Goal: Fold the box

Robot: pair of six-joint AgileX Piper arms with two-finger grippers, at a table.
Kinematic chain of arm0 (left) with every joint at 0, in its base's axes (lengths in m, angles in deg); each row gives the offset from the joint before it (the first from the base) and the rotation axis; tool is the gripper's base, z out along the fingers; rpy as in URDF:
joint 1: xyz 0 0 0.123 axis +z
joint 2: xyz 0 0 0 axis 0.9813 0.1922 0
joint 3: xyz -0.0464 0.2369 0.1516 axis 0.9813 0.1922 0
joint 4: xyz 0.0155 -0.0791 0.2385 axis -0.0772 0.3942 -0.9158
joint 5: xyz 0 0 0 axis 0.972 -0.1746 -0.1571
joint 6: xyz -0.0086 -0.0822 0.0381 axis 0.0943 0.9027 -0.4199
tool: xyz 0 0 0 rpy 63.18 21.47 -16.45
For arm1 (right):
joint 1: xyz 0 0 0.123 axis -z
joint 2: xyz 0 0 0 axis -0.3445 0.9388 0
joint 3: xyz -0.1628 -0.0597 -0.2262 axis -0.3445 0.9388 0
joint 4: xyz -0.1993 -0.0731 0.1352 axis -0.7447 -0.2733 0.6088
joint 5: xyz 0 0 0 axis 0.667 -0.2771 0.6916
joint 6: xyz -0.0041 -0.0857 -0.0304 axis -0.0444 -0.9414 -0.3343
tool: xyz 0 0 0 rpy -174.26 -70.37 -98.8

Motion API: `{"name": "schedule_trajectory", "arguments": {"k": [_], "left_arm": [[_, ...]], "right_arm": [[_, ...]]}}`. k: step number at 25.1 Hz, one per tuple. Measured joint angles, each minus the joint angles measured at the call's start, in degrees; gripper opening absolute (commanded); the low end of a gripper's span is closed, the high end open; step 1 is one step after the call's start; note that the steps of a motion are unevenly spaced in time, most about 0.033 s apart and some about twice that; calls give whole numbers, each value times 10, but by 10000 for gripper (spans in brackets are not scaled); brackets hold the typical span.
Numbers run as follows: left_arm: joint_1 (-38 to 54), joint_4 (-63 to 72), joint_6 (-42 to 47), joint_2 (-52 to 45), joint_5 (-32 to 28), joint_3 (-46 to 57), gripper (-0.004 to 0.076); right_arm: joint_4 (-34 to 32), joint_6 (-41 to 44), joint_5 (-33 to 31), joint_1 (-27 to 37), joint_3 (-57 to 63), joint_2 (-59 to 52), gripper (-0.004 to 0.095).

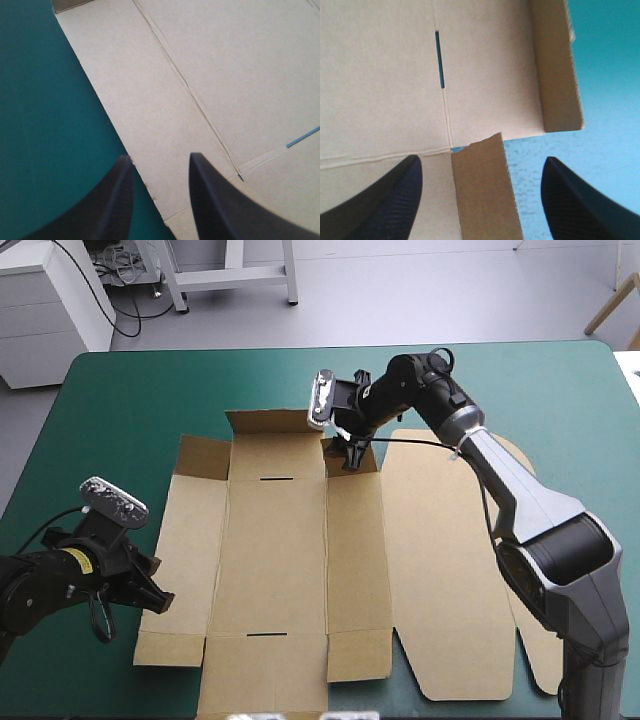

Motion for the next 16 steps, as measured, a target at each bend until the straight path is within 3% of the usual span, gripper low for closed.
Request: {"name": "schedule_trajectory", "arguments": {"k": [5, 10, 14, 16], "left_arm": [[0, -1, 9, 0, 0, 0, 257], [0, -2, 10, 0, 0, 0, 257], [0, -2, 10, 0, 0, 0, 257], [0, -2, 10, 0, 0, 0, 257]], "right_arm": [[2, 69, -16, 1, -38, -46, 323], [2, 166, -34, 30, -50, -97, -21], [-15, 183, -73, 54, -50, -125, -12], [-50, 259, -97, 71, -51, -149, -12]]}}
